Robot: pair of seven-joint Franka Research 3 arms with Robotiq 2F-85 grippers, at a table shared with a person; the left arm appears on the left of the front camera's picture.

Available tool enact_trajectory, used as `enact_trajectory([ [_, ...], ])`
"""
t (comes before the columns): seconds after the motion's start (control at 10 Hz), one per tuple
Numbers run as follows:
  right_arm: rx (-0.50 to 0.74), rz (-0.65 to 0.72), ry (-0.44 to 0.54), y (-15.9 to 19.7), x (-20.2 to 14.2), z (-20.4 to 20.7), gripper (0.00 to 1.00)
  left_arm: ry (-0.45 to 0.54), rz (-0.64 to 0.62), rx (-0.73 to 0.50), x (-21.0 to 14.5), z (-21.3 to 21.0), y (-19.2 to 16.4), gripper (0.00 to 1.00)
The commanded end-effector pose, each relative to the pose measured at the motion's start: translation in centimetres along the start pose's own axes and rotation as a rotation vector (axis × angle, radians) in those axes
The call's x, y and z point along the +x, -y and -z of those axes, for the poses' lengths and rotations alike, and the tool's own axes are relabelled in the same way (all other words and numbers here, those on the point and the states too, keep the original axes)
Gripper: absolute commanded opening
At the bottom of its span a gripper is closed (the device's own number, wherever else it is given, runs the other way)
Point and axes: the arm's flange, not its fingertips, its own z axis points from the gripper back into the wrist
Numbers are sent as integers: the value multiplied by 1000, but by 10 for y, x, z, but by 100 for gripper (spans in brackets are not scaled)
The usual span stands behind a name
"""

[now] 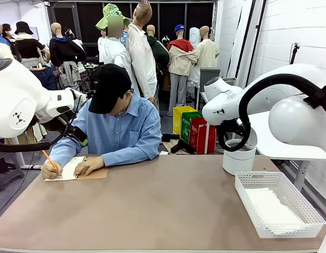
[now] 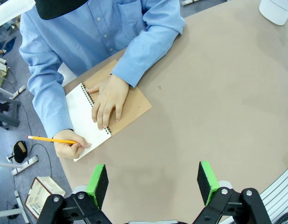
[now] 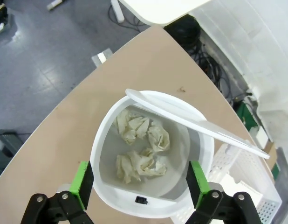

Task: Sort the paper based on its condition.
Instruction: If a person hands you a paper, place it in the Organizing basket , and if it's crumpled, put it in the Trash can.

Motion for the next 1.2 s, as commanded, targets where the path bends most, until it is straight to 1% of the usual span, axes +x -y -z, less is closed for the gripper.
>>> enact_trajectory([
  [0.0,-6,-5,4,1,0,2,100,1,-3,-1,0,0,-1,100],
  [0.4,0,0,0,0,0,0,100,1,-3,-1,0,0,-1,100],
  [0.6,69,-34,37,-6,4,-37,100,1,-3,-1,0,0,-1,100],
  [0.8,139,-117,48,-18,-7,-71,100,1,-3,-1,0,0,-1,100],
  [0.9,173,-177,33,-29,-15,-84,100,1,-3,-1,0,0,-1,100],
  [1.1,354,-392,-37,-42,-41,-112,100,1,-3,-1,0,0,-1,100],
])
